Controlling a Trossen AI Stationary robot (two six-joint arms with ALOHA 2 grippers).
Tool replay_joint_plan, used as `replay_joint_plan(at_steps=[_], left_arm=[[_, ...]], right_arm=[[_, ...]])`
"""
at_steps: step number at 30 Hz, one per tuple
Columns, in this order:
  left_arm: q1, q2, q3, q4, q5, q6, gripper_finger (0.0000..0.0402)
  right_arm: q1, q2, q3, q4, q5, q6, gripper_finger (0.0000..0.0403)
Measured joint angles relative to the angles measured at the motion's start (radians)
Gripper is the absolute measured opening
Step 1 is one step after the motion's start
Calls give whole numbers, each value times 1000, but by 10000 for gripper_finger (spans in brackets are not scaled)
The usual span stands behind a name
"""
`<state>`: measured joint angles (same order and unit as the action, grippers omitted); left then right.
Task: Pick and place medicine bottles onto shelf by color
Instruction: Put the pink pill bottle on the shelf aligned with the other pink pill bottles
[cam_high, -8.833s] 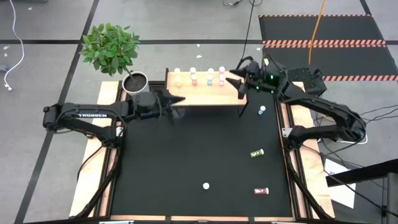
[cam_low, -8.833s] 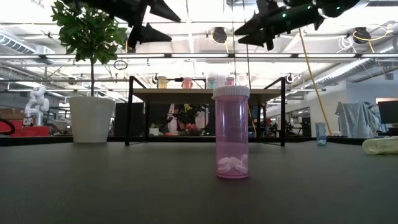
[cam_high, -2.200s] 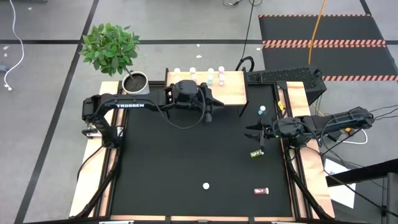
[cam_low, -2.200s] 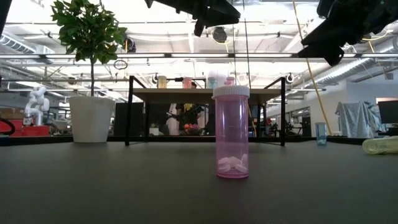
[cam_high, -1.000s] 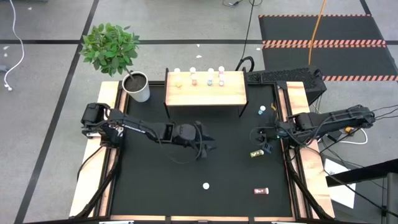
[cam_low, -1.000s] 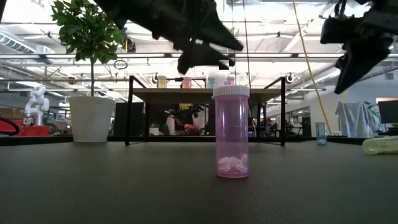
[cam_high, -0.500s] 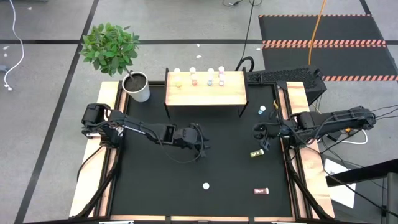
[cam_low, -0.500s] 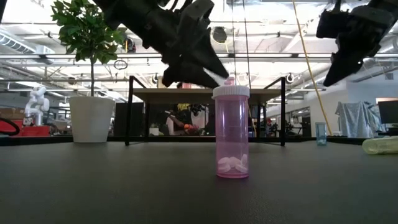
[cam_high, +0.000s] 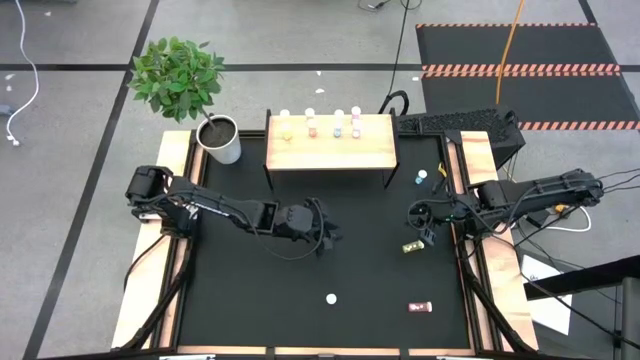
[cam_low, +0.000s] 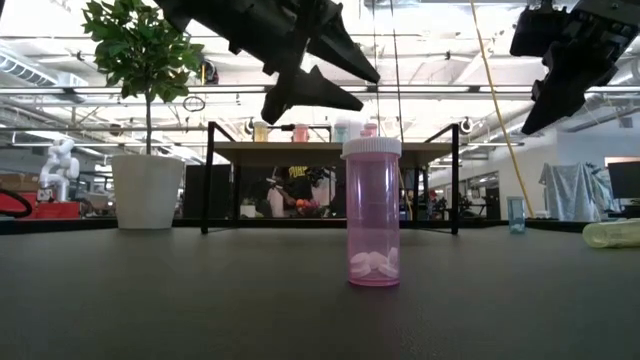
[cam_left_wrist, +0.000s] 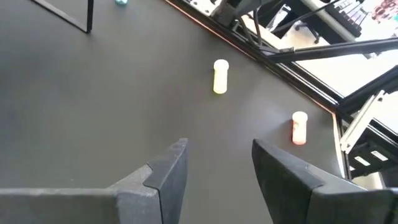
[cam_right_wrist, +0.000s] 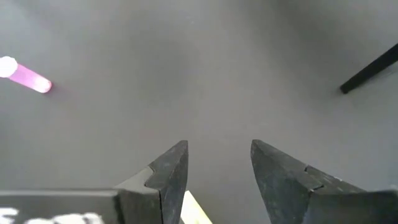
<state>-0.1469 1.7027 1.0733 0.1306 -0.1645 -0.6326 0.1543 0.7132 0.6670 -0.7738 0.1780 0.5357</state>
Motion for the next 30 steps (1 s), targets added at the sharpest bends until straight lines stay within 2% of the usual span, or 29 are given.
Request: replay_joint_plan(at_steps=[8,13,16,19,27,30], left_arm=[[-7,0,0,34,-20,2,179],[35,-34,-2,54,32,-118,179],[67,-79,1,24,54,-73,179],[98,-108,-1,4,65,-6,179],[169,-148,-2,126,64,138,179],[185,-163,-2,166,129,176,179]], right_arm=[[0,0,0,6,-3,19,169],[-2,1,0,77,-22,67,169],[-2,2,0,126,-15,2,169],[-3,5,0,135,41,-51,169],[-2,5,0,135,60,81,169],[-2,5,0,133,60,129,169]])
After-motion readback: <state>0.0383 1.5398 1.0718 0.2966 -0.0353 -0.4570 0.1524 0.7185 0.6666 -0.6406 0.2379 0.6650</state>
